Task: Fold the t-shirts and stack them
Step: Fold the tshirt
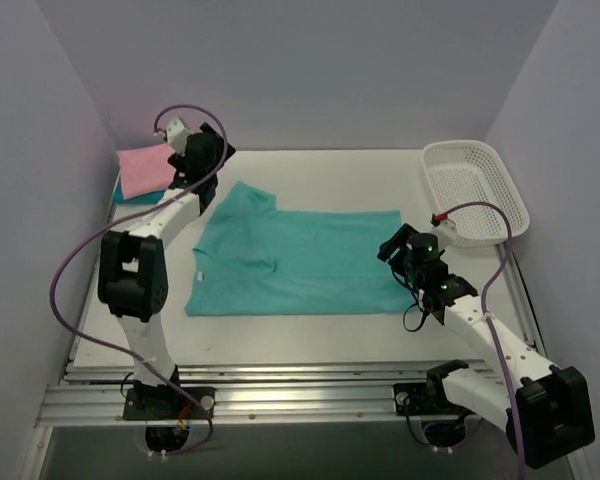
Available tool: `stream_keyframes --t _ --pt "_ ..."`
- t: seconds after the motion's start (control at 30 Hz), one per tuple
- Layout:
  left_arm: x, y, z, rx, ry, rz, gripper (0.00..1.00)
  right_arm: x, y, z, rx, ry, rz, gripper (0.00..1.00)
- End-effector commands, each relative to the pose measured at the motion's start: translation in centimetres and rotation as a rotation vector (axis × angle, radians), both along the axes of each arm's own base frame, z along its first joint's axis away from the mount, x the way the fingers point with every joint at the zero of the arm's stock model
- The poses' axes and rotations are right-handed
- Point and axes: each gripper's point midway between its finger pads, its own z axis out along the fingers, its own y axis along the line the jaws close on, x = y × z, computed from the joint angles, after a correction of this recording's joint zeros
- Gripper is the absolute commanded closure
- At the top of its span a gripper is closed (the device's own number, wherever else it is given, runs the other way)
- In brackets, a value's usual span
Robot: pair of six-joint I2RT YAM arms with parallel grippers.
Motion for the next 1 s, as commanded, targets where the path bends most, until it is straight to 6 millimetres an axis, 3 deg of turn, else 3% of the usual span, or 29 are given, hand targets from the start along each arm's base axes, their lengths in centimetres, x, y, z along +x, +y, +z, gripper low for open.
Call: stream_keyframes --t 0.0,0.03,0.07,0.1,0.13,0.33,0.53,0.73,0.97 --pt "4.9 -1.0 -4.4 0.034 0.121 -0.275 0.06 0.2 0.3 2.6 0.011 -0.070 0.012 0.39" --pt "6.0 -1.3 -9.5 0.008 0.228 -0.325 0.05 0.2 0.3 2.8 0.011 -0.073 0.012 0.39" --pt "6.9 -1.5 -10.7 -0.018 0.259 -0.363 0.04 0.0 0.2 2.8 0.008 -0.072 0.007 0.39" --pt "8.2 -2.5 -8.7 -0.054 0.247 -0.428 0.03 -0.1 0.0 3.2 0.009 -0.083 0.001 0.39" --pt "8.7 -2.3 -11.8 -0.066 0.298 -0.437 0.03 -0.2 0.0 3.3 0.006 -0.084 0.001 0.39" --pt "9.2 -2.7 -13.7 -0.069 0.338 -0.467 0.02 -1.2 -1.6 4.2 -0.025 -0.102 -0.049 0.37" --pt "8.8 -3.0 -13.3 -0.060 0.337 -0.499 0.03 -1.2 -1.6 3.8 -0.027 -0.097 -0.049 0.37" --pt "7.4 -2.8 -14.1 -0.023 0.412 -0.525 0.03 -0.5 -1.4 3.9 -0.033 -0.095 -0.046 0.37" --pt "4.8 -3.0 -17.0 0.027 0.537 -0.537 0.03 -0.3 -1.3 3.9 -0.039 -0.095 -0.044 0.37"
